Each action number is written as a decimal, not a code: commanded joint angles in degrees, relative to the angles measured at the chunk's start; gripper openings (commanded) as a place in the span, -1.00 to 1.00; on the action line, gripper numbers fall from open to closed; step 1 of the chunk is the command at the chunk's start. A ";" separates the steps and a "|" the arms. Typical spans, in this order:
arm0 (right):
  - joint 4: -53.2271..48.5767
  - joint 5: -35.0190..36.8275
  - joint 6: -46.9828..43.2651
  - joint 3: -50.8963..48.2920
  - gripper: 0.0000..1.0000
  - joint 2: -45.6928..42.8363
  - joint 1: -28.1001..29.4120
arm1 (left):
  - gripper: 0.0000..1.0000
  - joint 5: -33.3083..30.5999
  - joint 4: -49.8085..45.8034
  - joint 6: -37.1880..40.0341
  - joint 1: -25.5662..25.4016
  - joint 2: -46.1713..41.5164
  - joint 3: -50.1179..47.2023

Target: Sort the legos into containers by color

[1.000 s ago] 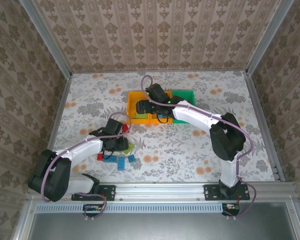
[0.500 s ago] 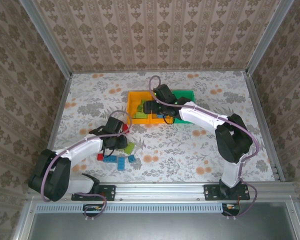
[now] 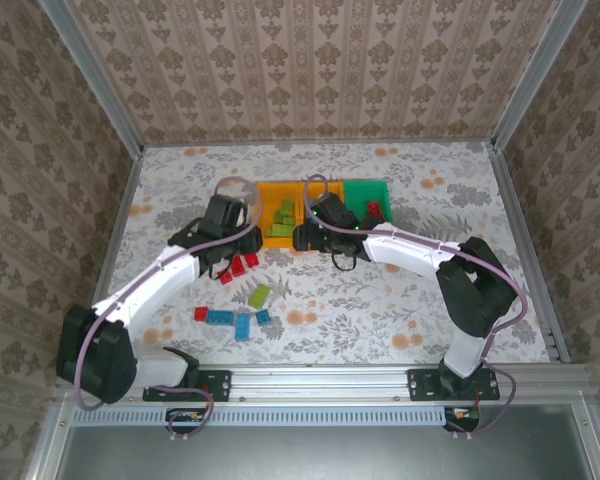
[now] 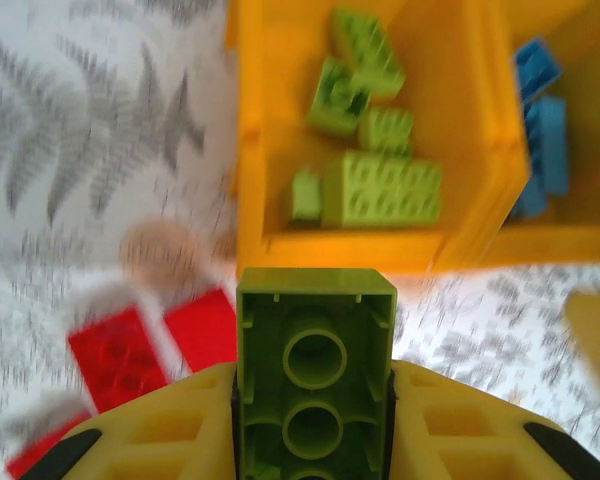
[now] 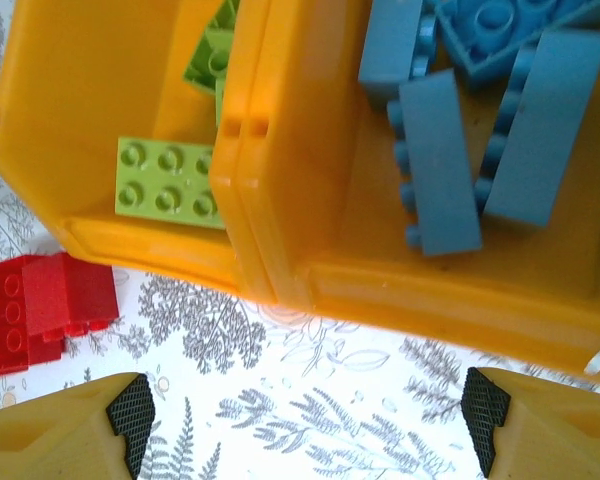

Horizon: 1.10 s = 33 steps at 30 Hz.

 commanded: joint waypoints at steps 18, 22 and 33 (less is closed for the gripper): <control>6.18 -3.19 20.84 -3.06 0.60 2.81 6.35 | 0.78 7.02 2.47 3.74 5.25 25.14 24.98; 1.93 -3.83 25.99 1.54 0.58 5.72 8.52 | 1.00 3.49 2.26 1.98 5.08 20.04 23.10; -13.60 -4.60 29.72 16.40 0.57 15.58 14.57 | 1.00 -0.43 -0.84 1.07 12.60 5.41 10.99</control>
